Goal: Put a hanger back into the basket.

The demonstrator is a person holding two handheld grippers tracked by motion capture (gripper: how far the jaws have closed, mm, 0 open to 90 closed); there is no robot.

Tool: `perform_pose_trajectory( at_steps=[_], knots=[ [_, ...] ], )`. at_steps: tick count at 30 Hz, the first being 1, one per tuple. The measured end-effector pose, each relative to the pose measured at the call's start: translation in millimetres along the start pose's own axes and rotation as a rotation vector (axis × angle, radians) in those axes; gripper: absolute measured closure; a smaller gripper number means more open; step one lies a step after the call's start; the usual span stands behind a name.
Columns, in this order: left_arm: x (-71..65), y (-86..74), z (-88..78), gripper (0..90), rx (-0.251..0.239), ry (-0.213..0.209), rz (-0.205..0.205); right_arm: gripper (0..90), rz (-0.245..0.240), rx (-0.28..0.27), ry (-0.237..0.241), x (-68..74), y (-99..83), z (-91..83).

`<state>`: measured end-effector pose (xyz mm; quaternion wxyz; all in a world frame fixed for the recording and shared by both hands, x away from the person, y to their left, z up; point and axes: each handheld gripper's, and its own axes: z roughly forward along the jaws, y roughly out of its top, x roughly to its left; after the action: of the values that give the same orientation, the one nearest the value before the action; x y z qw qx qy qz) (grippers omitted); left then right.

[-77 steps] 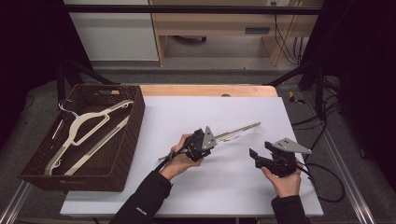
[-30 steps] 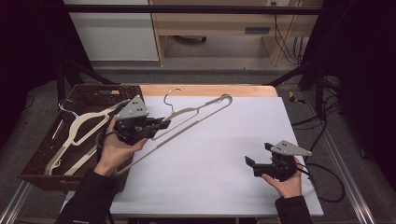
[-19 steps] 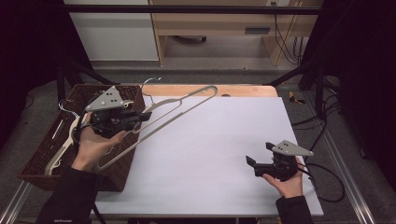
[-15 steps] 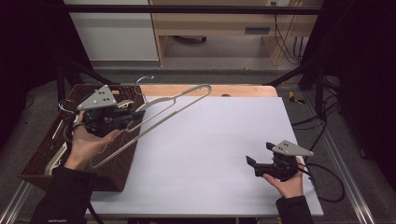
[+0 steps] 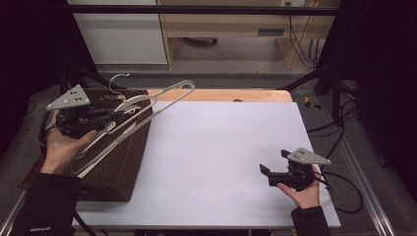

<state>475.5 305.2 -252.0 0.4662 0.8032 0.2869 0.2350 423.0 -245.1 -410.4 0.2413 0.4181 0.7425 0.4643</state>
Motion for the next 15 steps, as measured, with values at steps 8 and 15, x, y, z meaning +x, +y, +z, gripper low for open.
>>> perform_pose_trajectory(
  at_steps=[8, 15],
  knots=[
    [30.6, -26.9, -18.3, 85.9, 0.018, 0.051, -0.035, 7.4, -0.002, 0.003, -0.003, 0.3, -0.2, 0.9],
    [50.4, -49.7, -31.7, 85.8, 0.035, 0.078, -0.065, 7.3, -0.004, 0.008, -0.002, 0.6, -0.6, 1.5]
  ],
)
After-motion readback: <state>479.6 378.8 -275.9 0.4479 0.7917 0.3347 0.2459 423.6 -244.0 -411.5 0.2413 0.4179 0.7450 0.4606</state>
